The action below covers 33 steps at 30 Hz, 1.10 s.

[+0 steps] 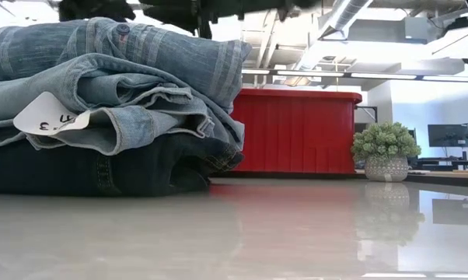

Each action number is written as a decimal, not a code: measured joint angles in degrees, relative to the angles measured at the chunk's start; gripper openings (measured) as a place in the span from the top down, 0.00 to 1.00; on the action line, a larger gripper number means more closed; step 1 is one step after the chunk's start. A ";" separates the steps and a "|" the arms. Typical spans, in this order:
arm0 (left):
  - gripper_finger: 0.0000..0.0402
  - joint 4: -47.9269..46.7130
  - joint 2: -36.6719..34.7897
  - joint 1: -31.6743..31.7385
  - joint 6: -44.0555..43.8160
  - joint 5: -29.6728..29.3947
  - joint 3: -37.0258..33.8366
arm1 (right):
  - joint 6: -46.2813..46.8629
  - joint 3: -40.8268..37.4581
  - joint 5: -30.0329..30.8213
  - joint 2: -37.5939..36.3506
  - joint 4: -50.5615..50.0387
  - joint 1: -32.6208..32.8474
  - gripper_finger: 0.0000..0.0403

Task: Fold Laundry from Bin
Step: Stack the light blue polo shirt on top of the light blue pants, then fold the black underwear

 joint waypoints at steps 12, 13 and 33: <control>0.72 6.89 -4.20 -3.20 -25.86 -1.52 -19.79 | 1.36 -10.42 6.74 10.69 29.12 1.89 0.88; 0.72 6.93 -3.94 -2.80 -27.10 -1.57 -20.74 | 1.65 -10.03 6.77 12.44 31.05 2.37 0.89; 0.72 9.30 -9.47 5.60 -15.77 -4.66 -24.04 | -6.59 -9.01 7.29 9.75 26.54 2.67 0.92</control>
